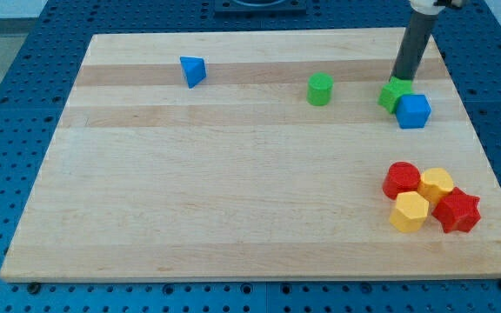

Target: Keep the green circle to the left of the blue cube

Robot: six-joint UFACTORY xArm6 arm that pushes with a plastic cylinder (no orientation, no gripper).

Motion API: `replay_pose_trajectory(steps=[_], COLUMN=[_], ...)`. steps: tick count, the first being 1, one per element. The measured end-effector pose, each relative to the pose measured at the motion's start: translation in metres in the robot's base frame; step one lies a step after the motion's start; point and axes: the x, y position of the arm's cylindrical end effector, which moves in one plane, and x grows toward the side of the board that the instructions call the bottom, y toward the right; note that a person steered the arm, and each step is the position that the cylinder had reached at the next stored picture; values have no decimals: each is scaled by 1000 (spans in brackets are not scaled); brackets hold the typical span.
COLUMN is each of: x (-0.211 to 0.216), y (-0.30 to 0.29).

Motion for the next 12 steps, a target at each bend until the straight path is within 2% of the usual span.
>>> replay_pose_trajectory(steps=[1, 3, 5, 6, 10, 12], x=[2, -37, -36, -28, 25, 37], y=[0, -10, -116, -147, -148, -119])
